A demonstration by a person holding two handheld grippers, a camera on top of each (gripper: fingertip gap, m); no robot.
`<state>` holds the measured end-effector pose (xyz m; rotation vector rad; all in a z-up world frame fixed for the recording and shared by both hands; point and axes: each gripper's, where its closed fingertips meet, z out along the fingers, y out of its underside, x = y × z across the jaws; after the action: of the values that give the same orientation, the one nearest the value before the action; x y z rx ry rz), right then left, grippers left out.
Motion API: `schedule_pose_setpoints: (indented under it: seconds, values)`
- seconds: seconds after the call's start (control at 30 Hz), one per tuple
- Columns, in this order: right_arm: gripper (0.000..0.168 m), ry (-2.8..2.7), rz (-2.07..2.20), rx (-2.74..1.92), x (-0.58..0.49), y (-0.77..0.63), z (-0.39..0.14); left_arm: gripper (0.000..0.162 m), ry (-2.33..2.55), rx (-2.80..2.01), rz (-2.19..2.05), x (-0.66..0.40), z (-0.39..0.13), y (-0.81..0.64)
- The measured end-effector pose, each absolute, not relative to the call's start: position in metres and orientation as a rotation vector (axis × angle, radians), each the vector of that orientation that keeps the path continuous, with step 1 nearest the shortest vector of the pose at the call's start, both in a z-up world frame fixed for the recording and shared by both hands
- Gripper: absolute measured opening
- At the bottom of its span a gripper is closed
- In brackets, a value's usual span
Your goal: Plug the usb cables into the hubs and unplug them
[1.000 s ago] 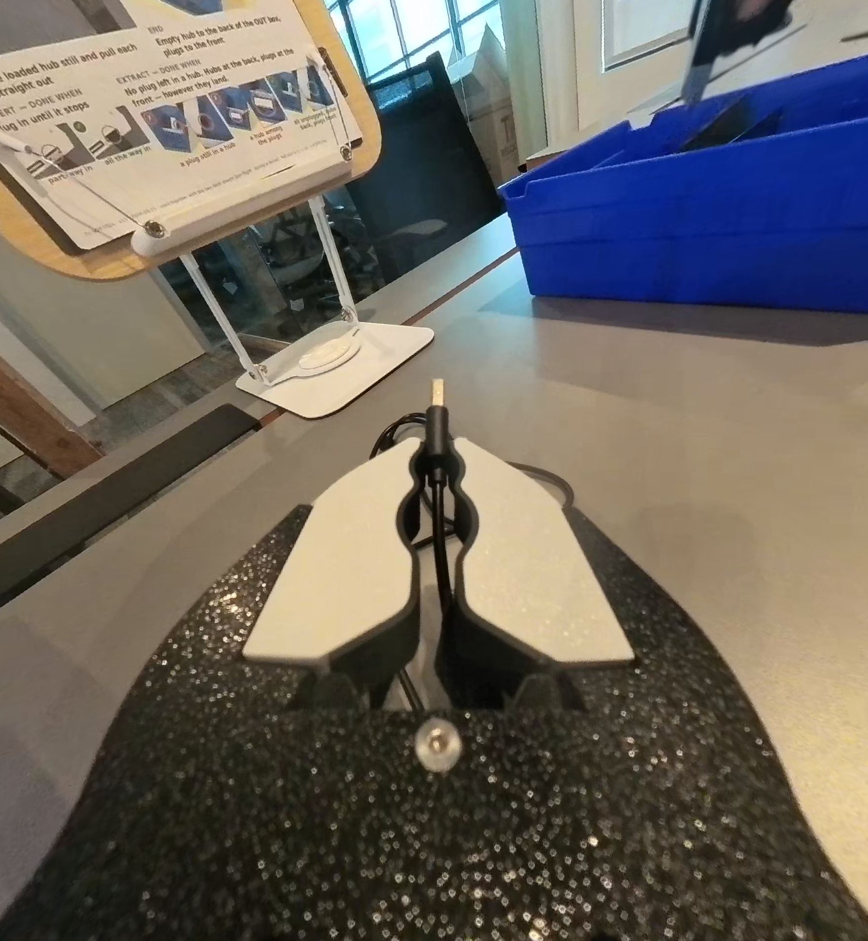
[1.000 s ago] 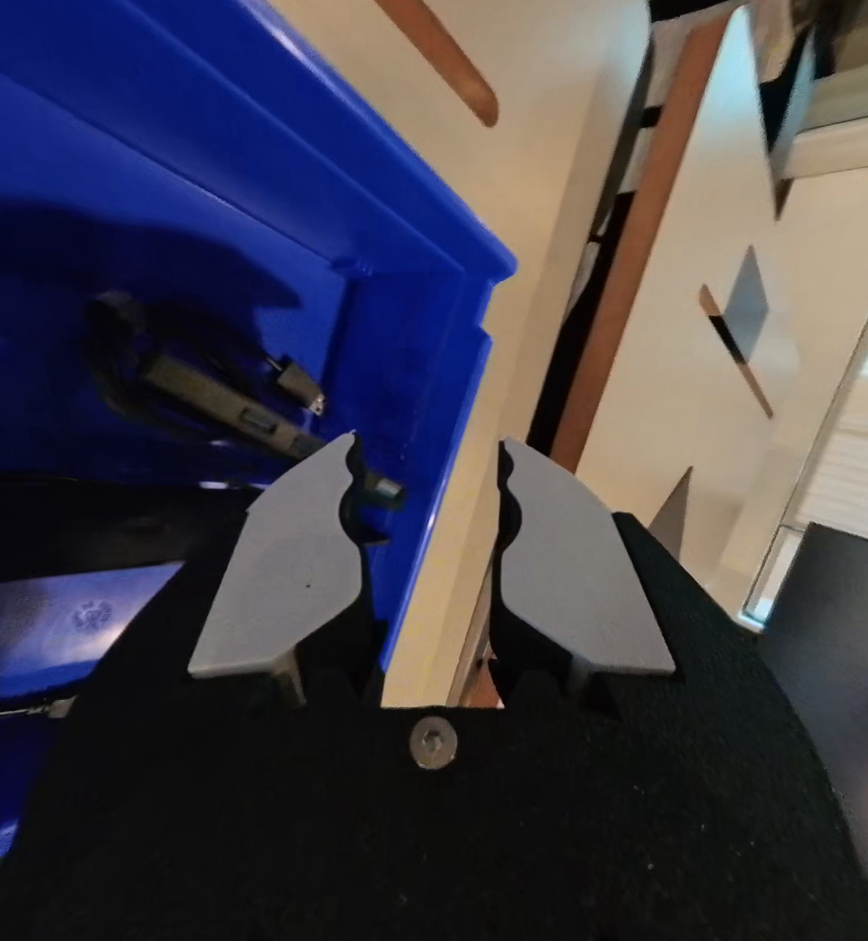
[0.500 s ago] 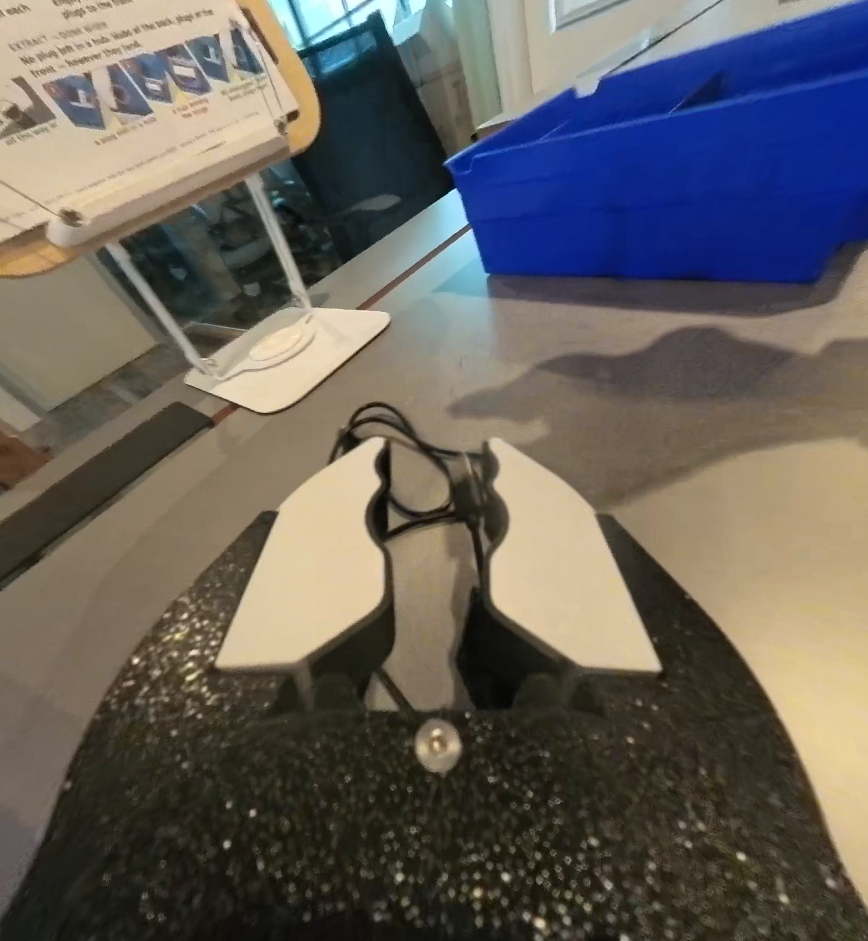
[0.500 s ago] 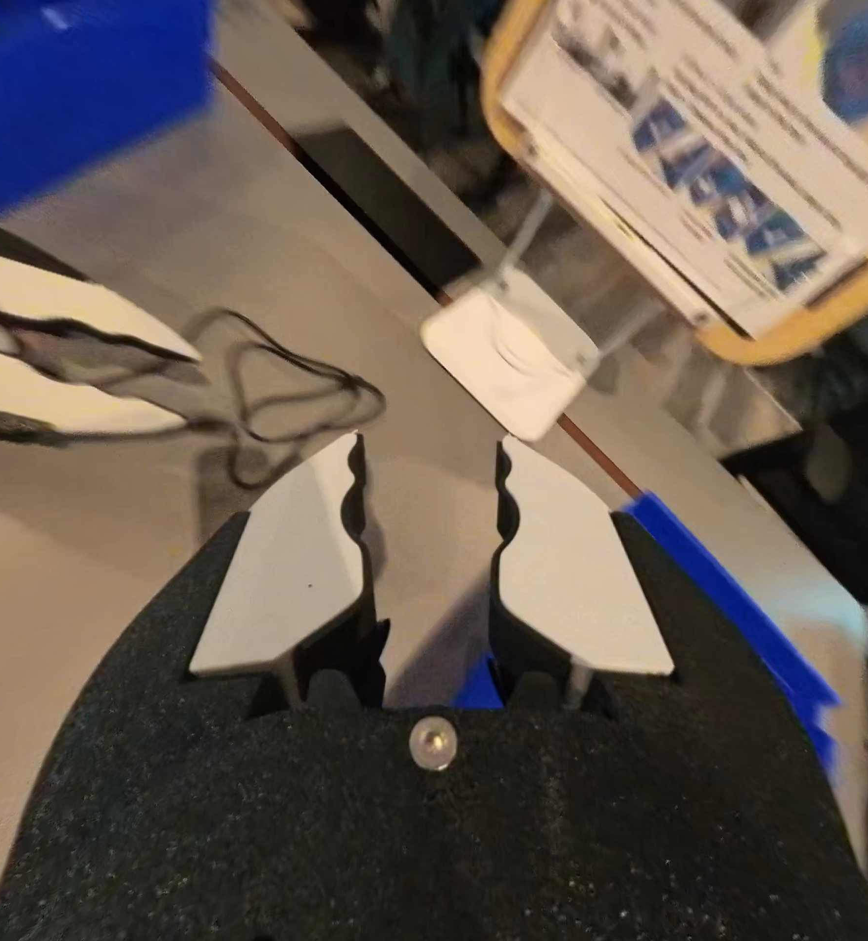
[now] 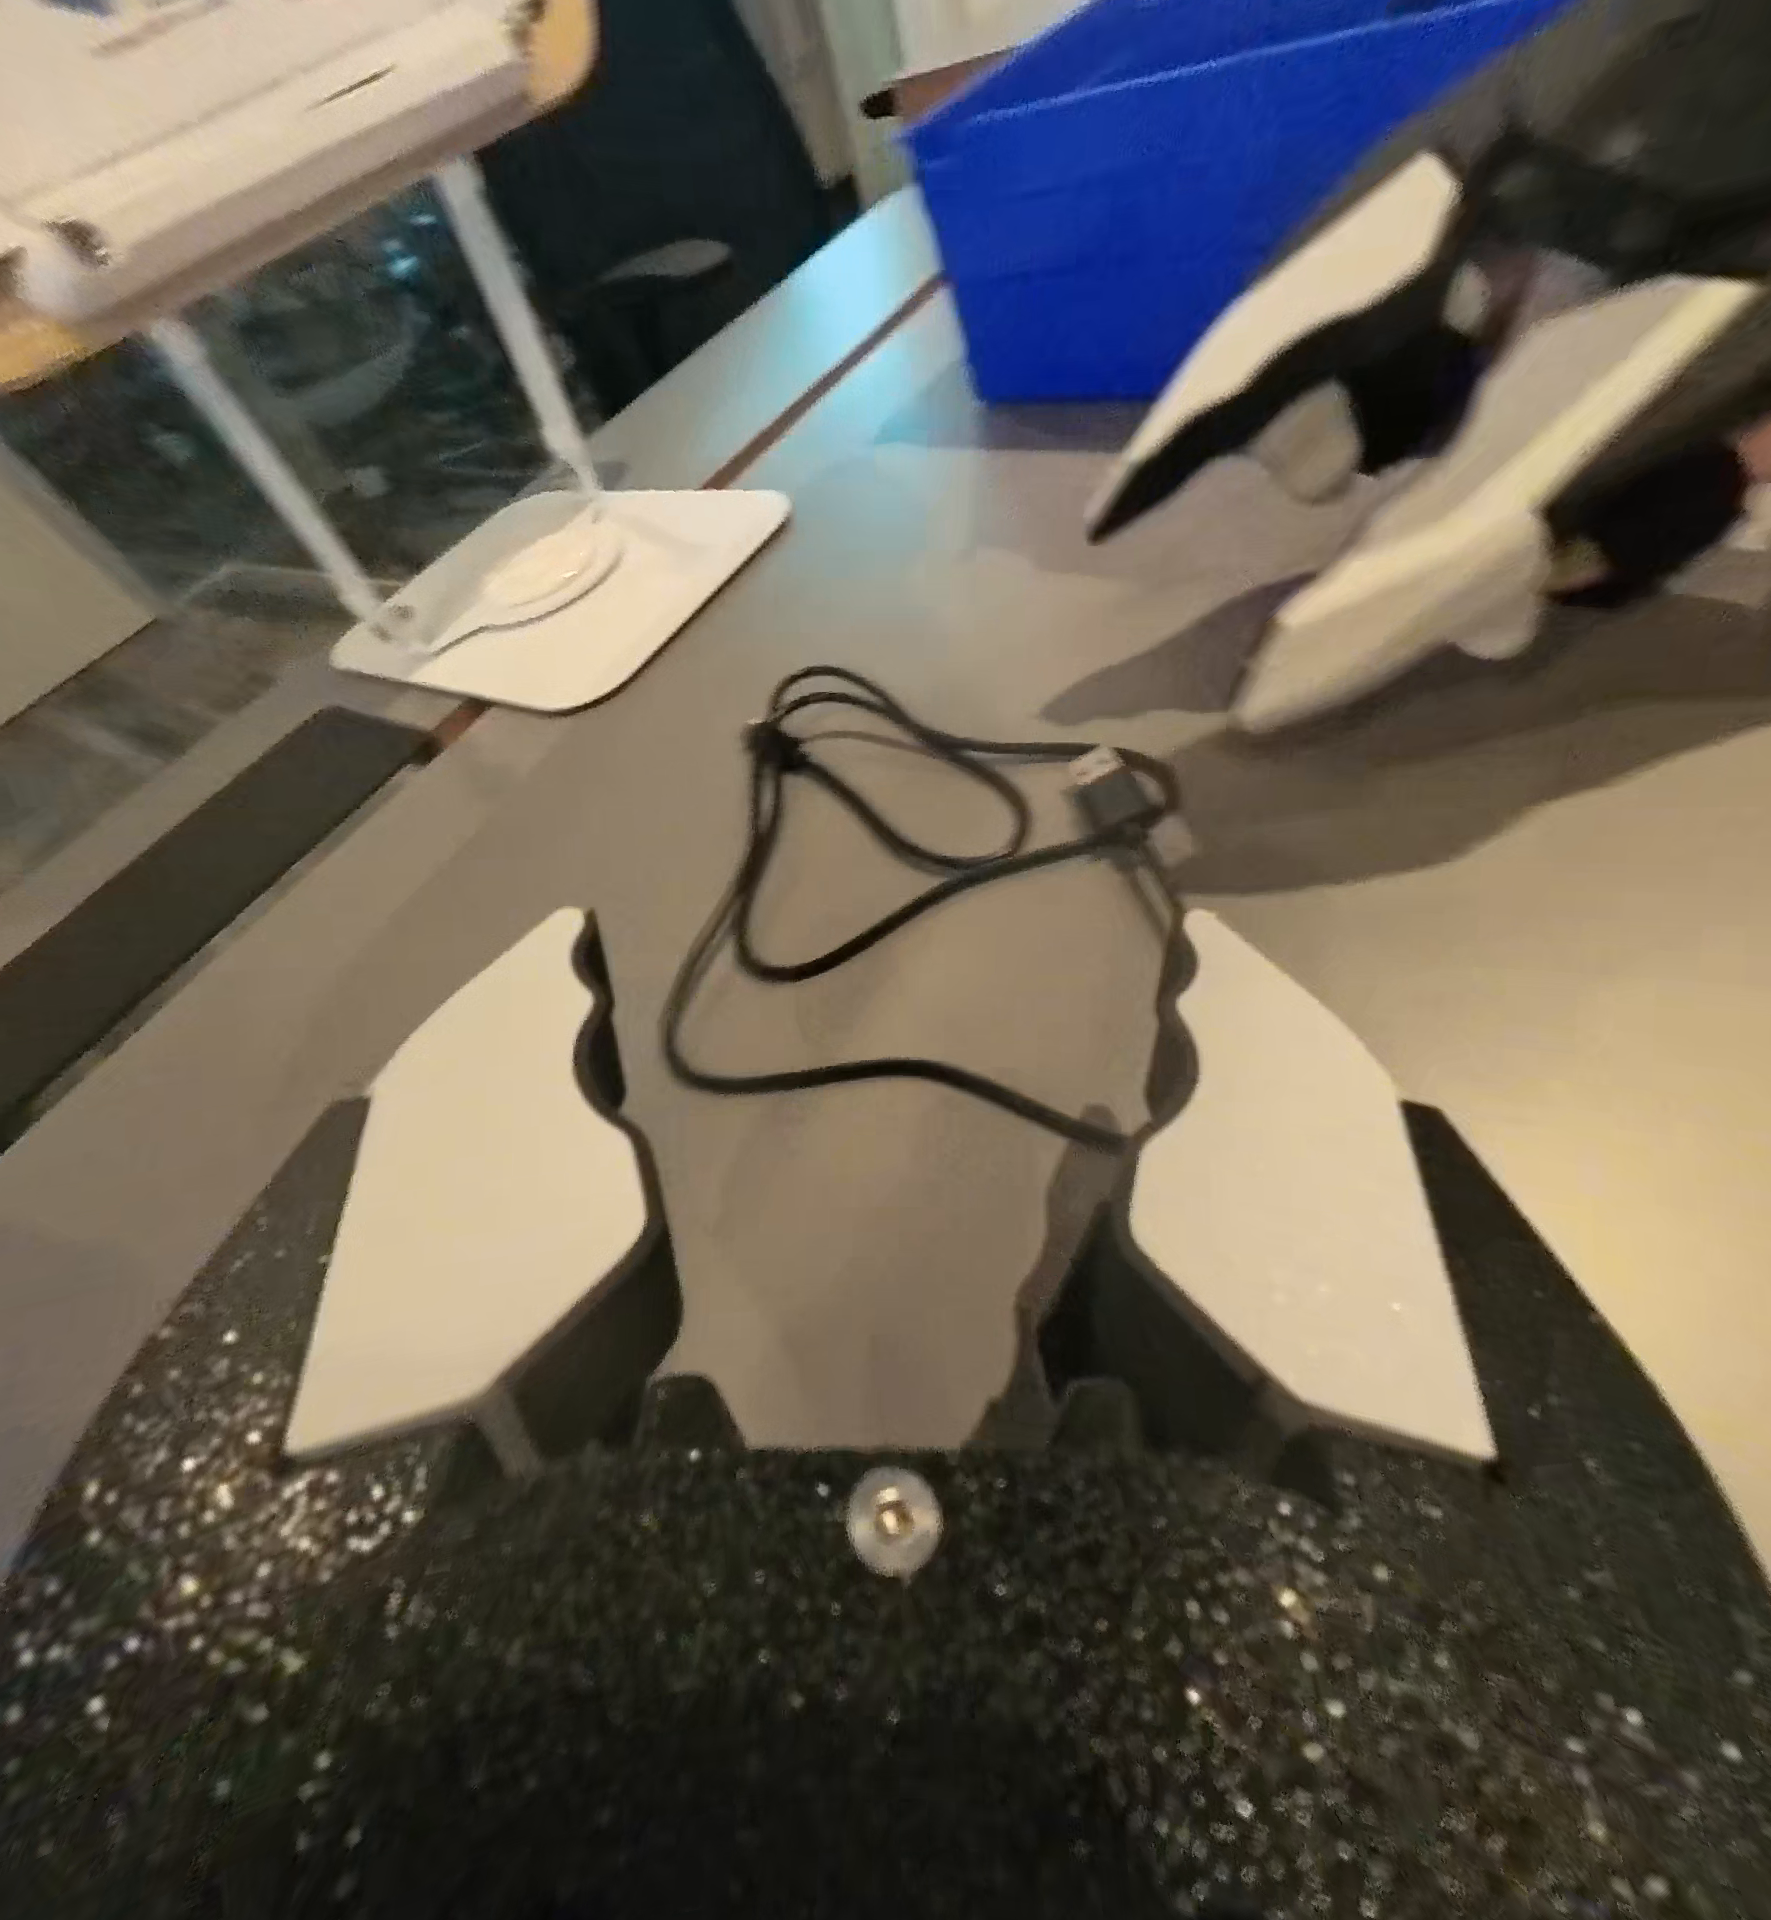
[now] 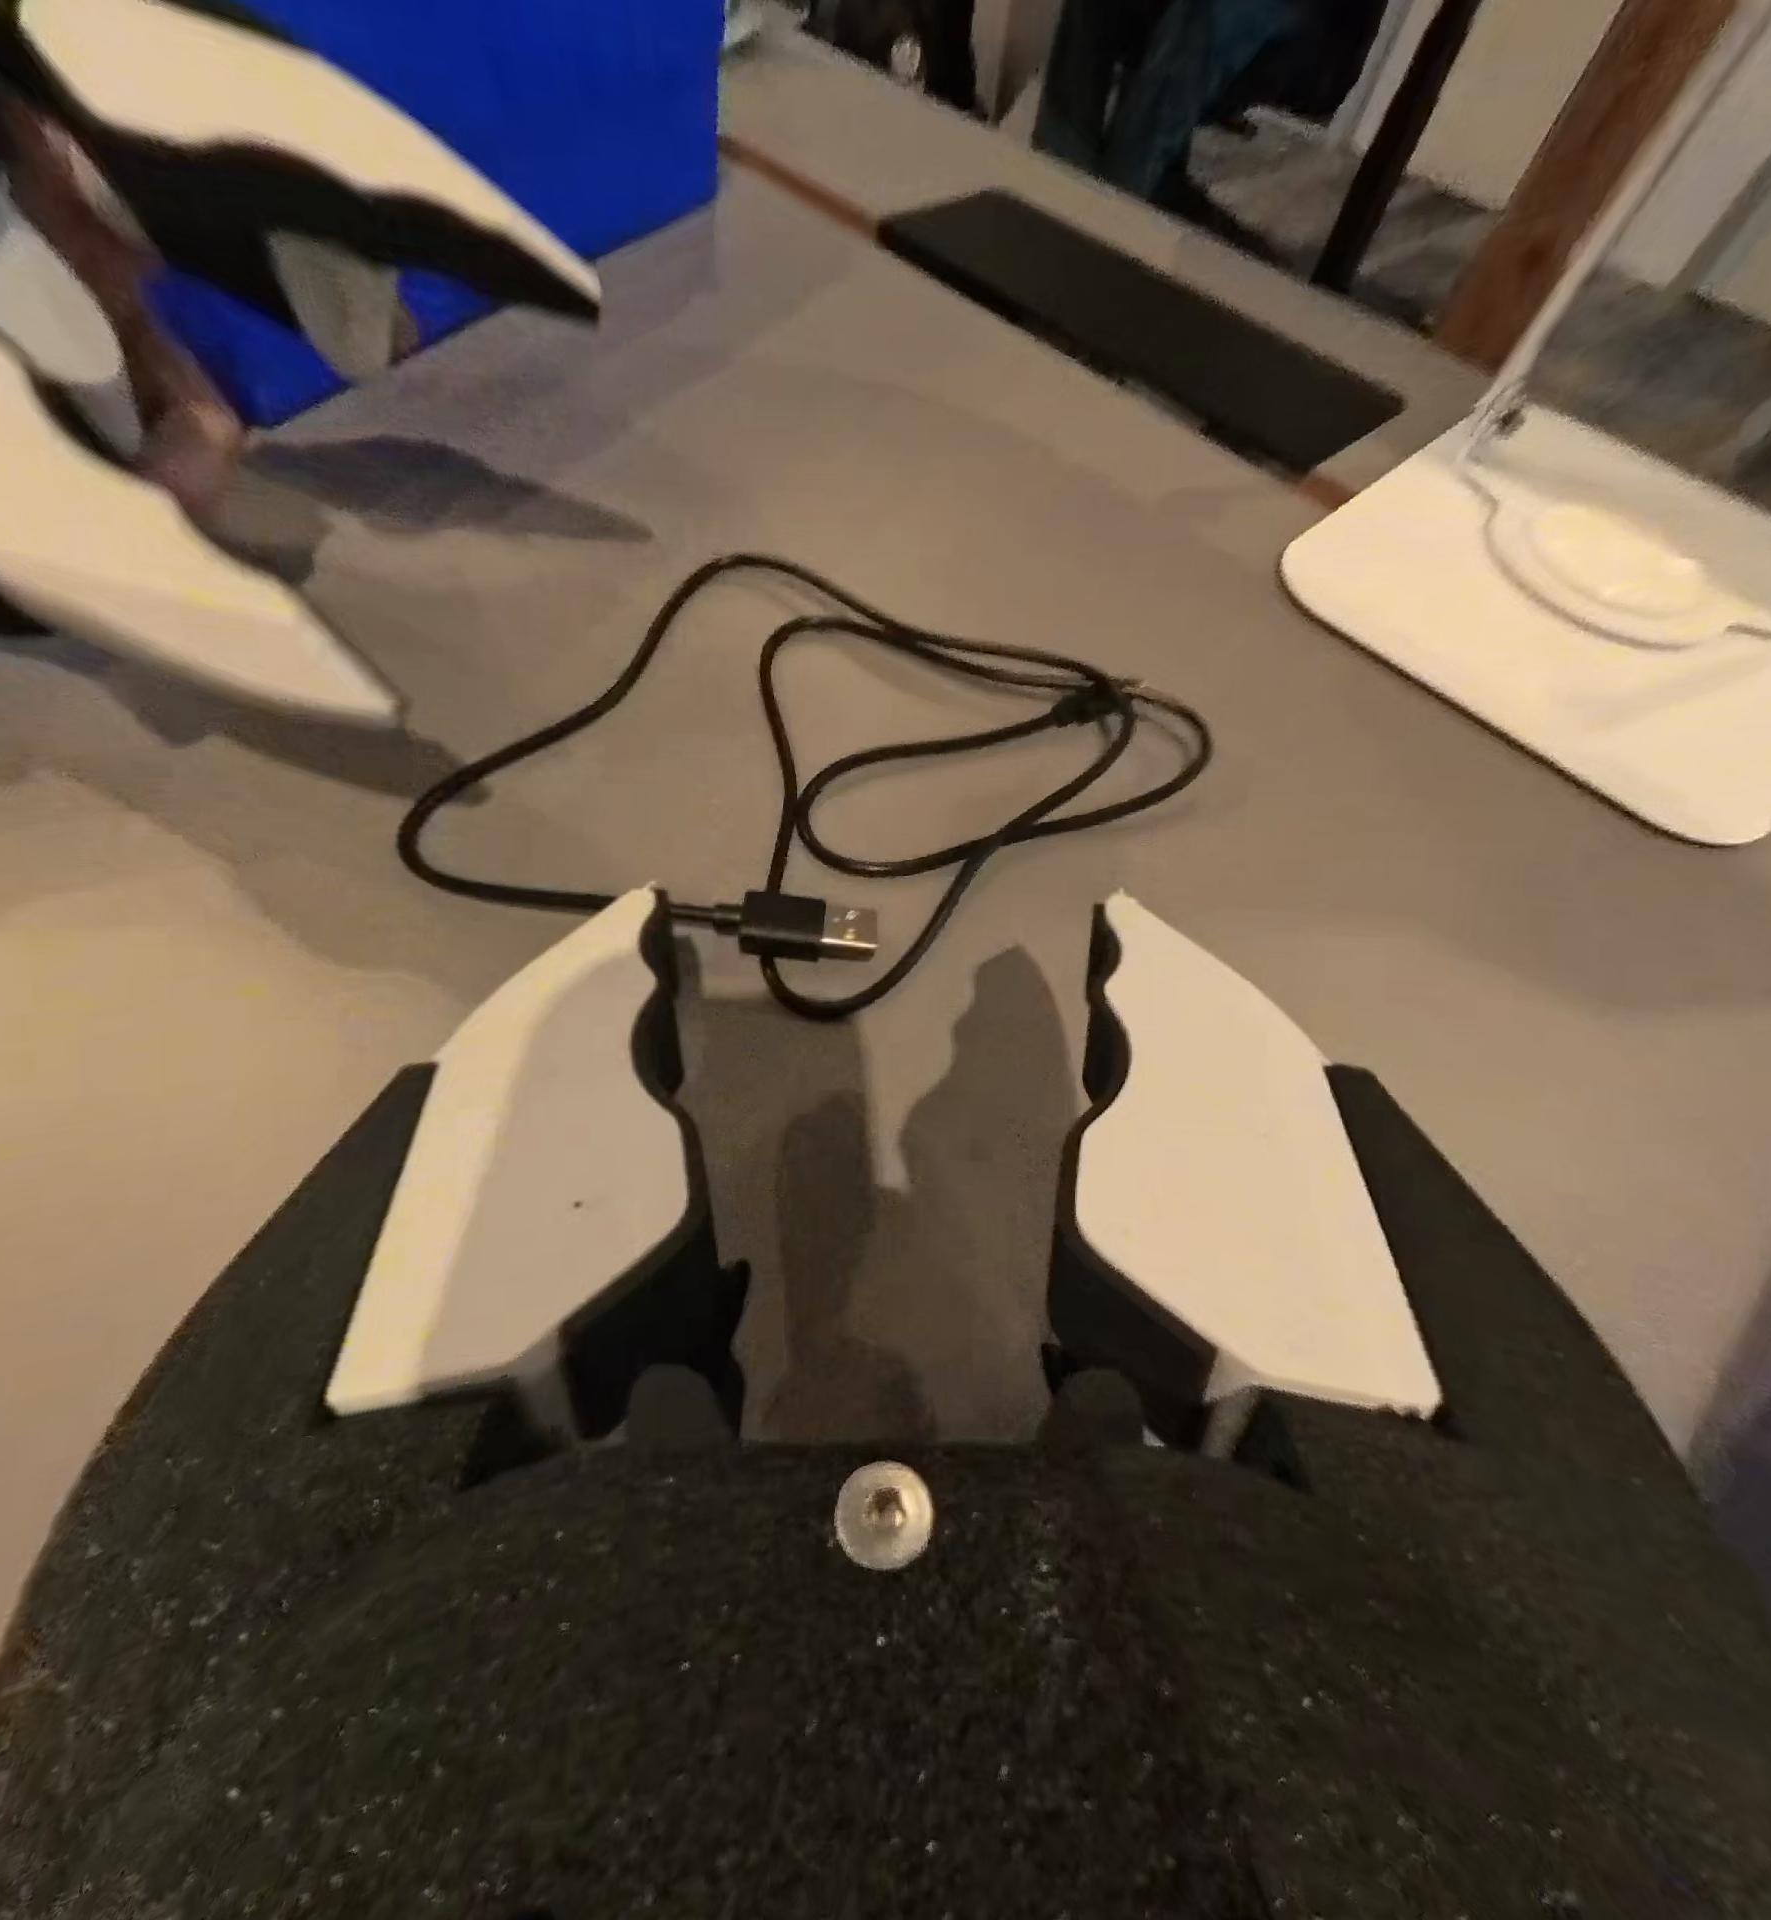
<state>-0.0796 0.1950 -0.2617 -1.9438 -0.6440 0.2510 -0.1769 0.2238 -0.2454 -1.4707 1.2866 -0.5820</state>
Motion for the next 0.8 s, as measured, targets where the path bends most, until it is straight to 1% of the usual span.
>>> schedule_pose_setpoints:
  seconds: [0.07,0.13,0.17,0.27,0.33,0.43,0.53,0.8]
  values:
    - [0.091,-0.663,0.308,-1.989,-0.089,0.193,-0.269,0.094,1.199,-1.485,-0.546,-0.185,-0.242,0.237]
    - [0.116,-0.678,0.321,-2.019,-0.095,0.193,-0.275,0.084,1.082,-1.475,-0.537,-0.190,-0.231,0.247]
    - [0.125,-0.700,0.308,-2.029,-0.098,0.193,-0.278,0.080,1.022,-1.460,-0.532,-0.193,-0.223,0.250]
    - [0.145,-0.774,0.258,-2.075,-0.105,0.192,-0.291,0.067,0.893,-1.364,-0.486,-0.201,-0.202,0.254]
    - [0.146,-0.783,0.222,-2.104,-0.109,0.195,-0.296,0.062,0.853,-1.298,-0.427,-0.206,-0.194,0.255]
    - [0.146,-0.724,0.228,-2.133,-0.117,0.204,-0.295,0.059,0.838,-1.268,-0.371,-0.208,-0.194,0.258]
    - [0.146,-0.680,0.223,-2.197,-0.120,0.211,-0.302,0.050,0.833,-1.276,-0.353,-0.207,-0.197,0.260]
    - [0.146,-0.637,0.228,-2.263,-0.123,0.222,-0.309,0.048,0.802,-1.307,-0.383,-0.209,-0.199,0.265]
